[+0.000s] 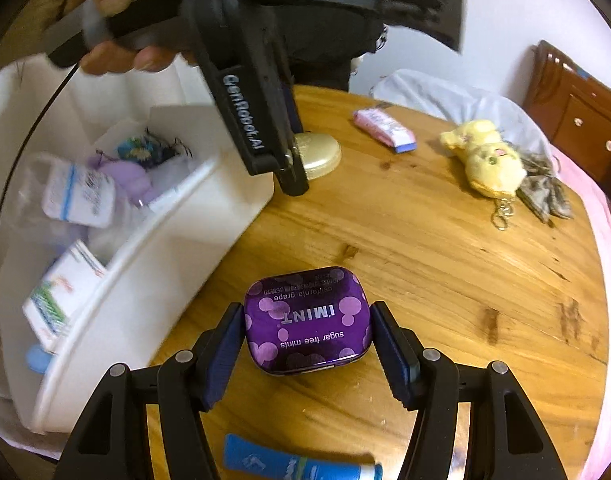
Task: Organize objects
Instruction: 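Carry the mint tin and gold compact over the tray with both tools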
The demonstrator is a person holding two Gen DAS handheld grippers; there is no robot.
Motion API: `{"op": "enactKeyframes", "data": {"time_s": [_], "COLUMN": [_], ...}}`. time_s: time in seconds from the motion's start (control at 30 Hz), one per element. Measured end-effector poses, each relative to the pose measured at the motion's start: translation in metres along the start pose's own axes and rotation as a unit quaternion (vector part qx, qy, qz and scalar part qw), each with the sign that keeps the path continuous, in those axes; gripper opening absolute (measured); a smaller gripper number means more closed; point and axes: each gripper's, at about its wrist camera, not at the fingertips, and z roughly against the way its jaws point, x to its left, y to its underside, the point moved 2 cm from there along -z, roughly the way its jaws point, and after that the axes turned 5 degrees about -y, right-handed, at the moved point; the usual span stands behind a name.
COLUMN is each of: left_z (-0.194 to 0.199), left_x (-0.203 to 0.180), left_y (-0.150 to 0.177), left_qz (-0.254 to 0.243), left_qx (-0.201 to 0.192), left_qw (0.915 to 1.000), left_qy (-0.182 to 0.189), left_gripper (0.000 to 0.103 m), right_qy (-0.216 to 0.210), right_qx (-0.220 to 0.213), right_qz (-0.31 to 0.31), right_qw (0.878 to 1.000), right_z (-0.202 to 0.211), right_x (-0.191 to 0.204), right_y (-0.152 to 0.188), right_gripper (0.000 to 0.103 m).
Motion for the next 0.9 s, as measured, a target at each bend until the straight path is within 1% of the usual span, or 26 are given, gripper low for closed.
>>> {"op": "enactKeyframes", "data": {"time_s": [0.07,0.13,0.17,0.2,0.23,0.3,0.33,0.37,0.4,0.5,0.57,0.7,0.77,0.9], "left_z": [0.019,0.042,0.052,0.065,0.068,0.079,0.087,0.090,0.102,0.128,0.140,0.157,0.159,0.162], "left_x": [-0.013,-0.004,-0.007,0.017,0.032,0.061,0.086,0.093,0.106,0.116,0.127,0.137,0.140,0.145], "left_y": [0.002,0.018,0.024,0.031,0.041,0.041,0.048,0.047,0.056,0.081,0.098,0.131,0.146,0.179], "left_qz": [0.010,0.022,0.033,0.042,0.050,0.066,0.078,0.088,0.103,0.140,0.171,0.235,0.262,0.319], "left_qx": [-0.016,-0.033,-0.042,-0.049,-0.056,-0.073,-0.081,-0.088,-0.097,-0.118,-0.134,-0.158,-0.163,-0.170], "left_qw": [0.9998,0.9992,0.9986,0.9979,0.9971,0.9951,0.9937,0.9922,0.9900,0.9830,0.9761,0.9591,0.9510,0.9316], "left_qy": [-0.003,-0.006,-0.005,-0.005,-0.005,-0.007,-0.006,-0.005,-0.004,-0.005,-0.004,-0.009,-0.017,-0.034], "left_gripper": [0.059,0.059,0.059,0.059,0.059,0.059,0.059,0.059,0.059,0.059,0.059,0.059,0.059,0.059], "right_qy": [0.004,0.007,0.008,0.008,0.008,0.011,0.010,0.009,0.010,0.007,0.007,0.009,0.006,0.003], "right_qx": [-0.011,-0.020,-0.026,-0.031,-0.036,-0.047,-0.053,-0.062,-0.072,-0.095,-0.111,-0.132,-0.139,-0.140], "right_qz": [-0.009,-0.015,-0.018,-0.022,-0.026,-0.035,-0.038,-0.041,-0.043,-0.042,-0.036,-0.020,-0.016,-0.012], "right_qw": [1.000,1.000,0.999,0.999,0.999,0.998,0.998,0.997,0.996,0.995,0.993,0.991,0.990,0.990], "right_z": [0.015,0.027,0.035,0.041,0.046,0.059,0.064,0.071,0.079,0.100,0.112,0.131,0.137,0.138], "right_x": [0.005,0.008,0.011,0.013,0.015,0.022,0.024,0.028,0.033,0.048,0.060,0.084,0.095,0.109], "right_y": [-0.002,-0.003,-0.005,-0.007,-0.009,-0.016,-0.018,-0.023,-0.027,-0.038,-0.046,-0.058,-0.063,-0.071], "right_gripper": [0.064,0.064,0.064,0.064,0.064,0.064,0.064,0.064,0.064,0.064,0.064,0.064,0.064,0.064]}}
